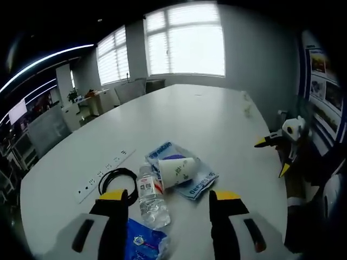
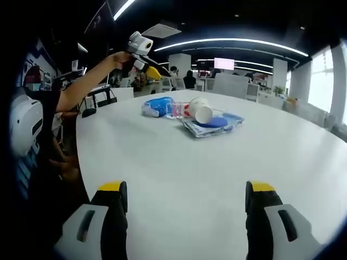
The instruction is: Arrange the tabletop items into an orderly group along one side of the table until the central work area is clear of visible clutter.
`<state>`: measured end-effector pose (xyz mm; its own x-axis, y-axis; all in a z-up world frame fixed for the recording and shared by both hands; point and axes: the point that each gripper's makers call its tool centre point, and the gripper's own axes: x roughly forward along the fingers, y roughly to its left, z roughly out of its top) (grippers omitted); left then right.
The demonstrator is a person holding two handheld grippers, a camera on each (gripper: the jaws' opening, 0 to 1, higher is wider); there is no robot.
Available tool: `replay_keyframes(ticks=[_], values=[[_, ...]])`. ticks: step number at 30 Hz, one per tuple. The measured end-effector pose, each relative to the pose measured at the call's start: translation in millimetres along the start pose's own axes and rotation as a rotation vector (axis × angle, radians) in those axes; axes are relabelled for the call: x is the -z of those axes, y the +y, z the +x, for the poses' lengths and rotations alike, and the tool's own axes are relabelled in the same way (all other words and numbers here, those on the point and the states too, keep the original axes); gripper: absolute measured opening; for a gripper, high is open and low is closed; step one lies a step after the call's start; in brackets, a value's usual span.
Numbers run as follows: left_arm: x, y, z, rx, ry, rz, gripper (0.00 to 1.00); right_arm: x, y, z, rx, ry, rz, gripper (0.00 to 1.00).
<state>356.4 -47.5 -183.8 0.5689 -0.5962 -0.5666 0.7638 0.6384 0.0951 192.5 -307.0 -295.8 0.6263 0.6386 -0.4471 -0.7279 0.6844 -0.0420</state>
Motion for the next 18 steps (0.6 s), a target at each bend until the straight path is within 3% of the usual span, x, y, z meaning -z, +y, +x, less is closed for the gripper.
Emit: replay_keyframes(ticks=[18], values=[[-10.6, -4.7, 11.2, 0.004, -0.012, 0.004, 0.56, 5.1, -2.4, -2.8, 0.001, 0.001, 0.006, 0.86]])
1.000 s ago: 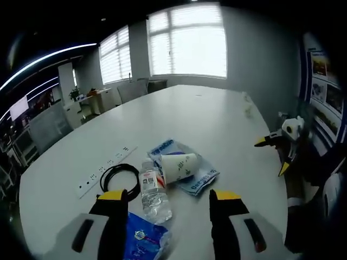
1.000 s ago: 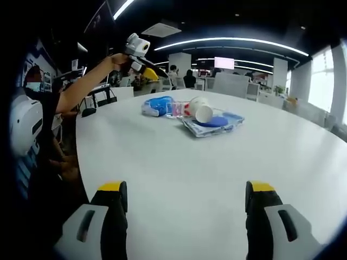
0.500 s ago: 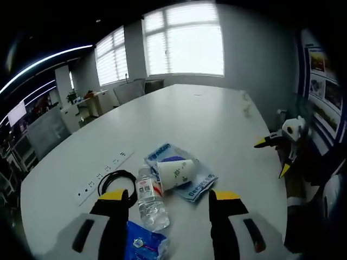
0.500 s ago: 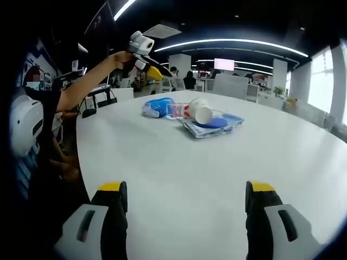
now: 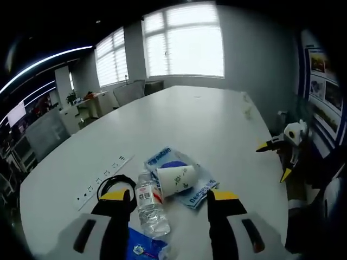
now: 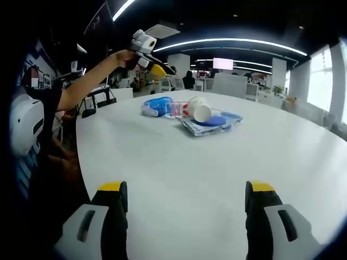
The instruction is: Arrange the tabletop items into an orderly group along one side of the table until the central work area is clear of visible clutter.
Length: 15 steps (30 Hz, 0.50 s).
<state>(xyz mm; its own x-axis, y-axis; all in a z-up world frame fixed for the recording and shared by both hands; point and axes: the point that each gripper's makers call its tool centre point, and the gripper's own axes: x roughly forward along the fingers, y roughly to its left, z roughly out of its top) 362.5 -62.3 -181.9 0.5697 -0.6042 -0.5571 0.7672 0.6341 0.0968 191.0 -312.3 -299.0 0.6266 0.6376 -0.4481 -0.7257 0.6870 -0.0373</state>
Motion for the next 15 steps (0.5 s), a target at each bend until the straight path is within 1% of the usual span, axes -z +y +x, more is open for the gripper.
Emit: replay_keyframes(ticks=[7, 13, 15], values=[[-1.8, 2.1, 4.3, -0.011, 0.013, 0.008, 0.54, -0.6, 1.8, 2.5, -0.007, -0.001, -0.001, 0.86], [-2.8, 6.3, 6.4, -0.014, 0.012, 0.004, 0.53, -1.4, 2.6, 1.6, -0.008, -0.004, -0.004, 0.85], [-4.2, 7.2, 6.2, -0.014, 0.003, 0.0, 0.53, -1.3, 1.4, 0.5, -0.004, -0.005, -0.003, 0.85]])
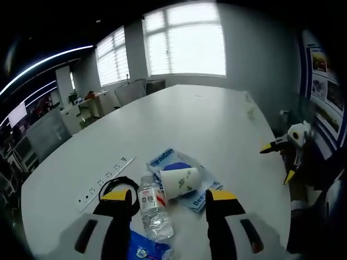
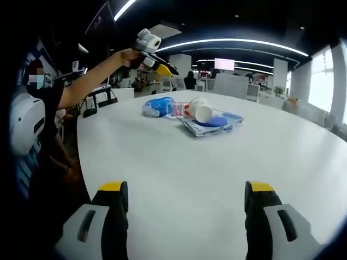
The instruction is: Arrange the tabletop items into an orderly group along one side of the table until the central work area is clear of visible clutter.
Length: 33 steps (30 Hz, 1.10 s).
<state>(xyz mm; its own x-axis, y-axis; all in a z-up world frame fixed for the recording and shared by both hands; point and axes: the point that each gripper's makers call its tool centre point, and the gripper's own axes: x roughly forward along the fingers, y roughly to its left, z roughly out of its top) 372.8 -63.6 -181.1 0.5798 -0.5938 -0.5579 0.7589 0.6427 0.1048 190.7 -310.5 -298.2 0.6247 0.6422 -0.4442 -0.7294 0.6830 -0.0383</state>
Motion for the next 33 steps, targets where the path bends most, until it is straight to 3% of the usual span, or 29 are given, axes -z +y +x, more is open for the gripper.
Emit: replay_keyframes(ticks=[33], values=[[-2.9, 25.0, 19.0, -0.031, 0.01, -0.008, 0.47, -3.3, 0.4, -2.7, 0.016, 0.002, 0.002, 0.85]])
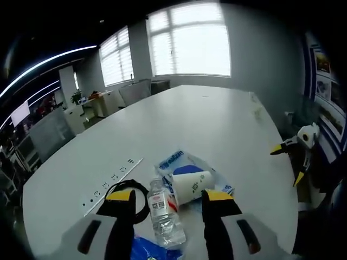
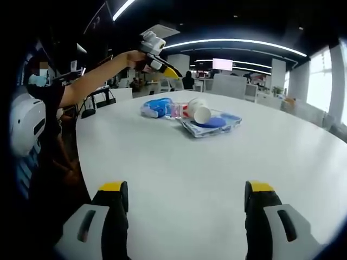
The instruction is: Arrange the tabletop items into an orderly group along one side of the table until the central work area is clear of visible clutter.
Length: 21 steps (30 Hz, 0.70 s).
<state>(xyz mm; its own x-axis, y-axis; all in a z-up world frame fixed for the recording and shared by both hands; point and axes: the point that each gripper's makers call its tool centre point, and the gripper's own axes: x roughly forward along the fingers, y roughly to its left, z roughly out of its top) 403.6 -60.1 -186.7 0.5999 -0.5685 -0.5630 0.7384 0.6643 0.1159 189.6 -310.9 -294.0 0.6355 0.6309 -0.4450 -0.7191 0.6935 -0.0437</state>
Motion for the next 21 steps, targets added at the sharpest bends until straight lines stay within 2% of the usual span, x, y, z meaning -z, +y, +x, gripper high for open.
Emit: replay_keyframes(ticks=[9, 18, 21], values=[[0.2, 3.7, 9.2, 0.006, -0.015, -0.024, 0.46, 1.4, -1.4, -3.4, 0.007, 0.003, 0.0, 0.85], [1.0, 8.4, 11.9, -0.021, -0.002, -0.013, 0.45, 0.3, -1.0, -5.6, 0.013, 0.002, -0.005, 0.85], [-1.6, 11.4, 10.9, -0.033, -0.017, -0.025, 0.42, 0.1, 1.2, -2.9, 0.006, 0.005, -0.005, 0.85]])
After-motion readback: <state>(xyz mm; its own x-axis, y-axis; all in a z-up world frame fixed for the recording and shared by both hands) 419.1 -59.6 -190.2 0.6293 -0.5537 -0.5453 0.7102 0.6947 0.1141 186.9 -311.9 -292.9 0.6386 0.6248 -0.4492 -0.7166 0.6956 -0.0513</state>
